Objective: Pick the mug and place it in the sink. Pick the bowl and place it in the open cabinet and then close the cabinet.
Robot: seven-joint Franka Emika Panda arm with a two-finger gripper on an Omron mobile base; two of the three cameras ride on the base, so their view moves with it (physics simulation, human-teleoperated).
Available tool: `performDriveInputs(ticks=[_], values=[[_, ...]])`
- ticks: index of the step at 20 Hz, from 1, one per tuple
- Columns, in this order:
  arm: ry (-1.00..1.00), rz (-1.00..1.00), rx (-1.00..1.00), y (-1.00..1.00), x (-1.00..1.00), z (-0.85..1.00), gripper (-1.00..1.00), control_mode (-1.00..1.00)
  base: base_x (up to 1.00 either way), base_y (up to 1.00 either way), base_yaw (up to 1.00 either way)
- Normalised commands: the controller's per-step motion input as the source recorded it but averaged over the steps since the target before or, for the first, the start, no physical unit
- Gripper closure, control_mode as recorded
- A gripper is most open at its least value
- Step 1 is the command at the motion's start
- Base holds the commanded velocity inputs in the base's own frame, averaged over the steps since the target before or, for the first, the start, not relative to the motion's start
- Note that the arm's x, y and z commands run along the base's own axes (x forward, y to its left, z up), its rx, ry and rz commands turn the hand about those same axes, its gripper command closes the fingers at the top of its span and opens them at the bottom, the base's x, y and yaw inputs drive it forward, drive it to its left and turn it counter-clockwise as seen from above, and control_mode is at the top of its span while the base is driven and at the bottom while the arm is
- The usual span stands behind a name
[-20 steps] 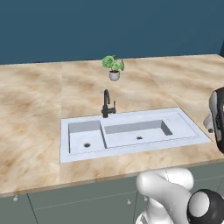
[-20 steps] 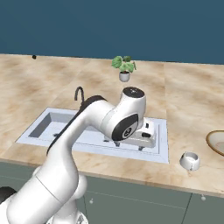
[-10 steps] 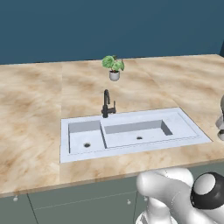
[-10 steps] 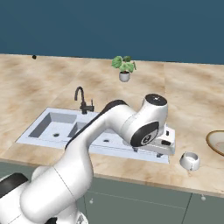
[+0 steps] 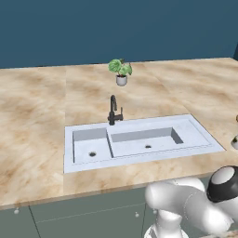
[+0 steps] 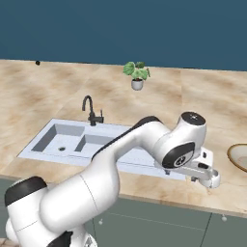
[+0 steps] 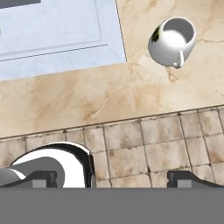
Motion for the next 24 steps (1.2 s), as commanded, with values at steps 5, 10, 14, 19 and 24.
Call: performDriveInputs(ticks=[5,10,14,19,24], values=[[0.04,0.0,0.0,-0.46,0.03,-0.24,-1.0,-1.0,0.0,0.0,0.0],[0.04,0.0,0.0,-0.41,0.04,-0.3,-1.0,-1.0,0.0,0.0,0.0],[0.06,0.02,0.0,-0.29,0.16,-0.24,-1.0,-1.0,0.0,0.0,0.0],[0.0,0.03,-0.01,-0.06,0.41,-0.16,-1.0,-1.0,0.0,0.0,0.0],[0.0,0.02,0.0,-0.11,0.35,-0.05,-1.0,-1.0,0.0,0.0,0.0]])
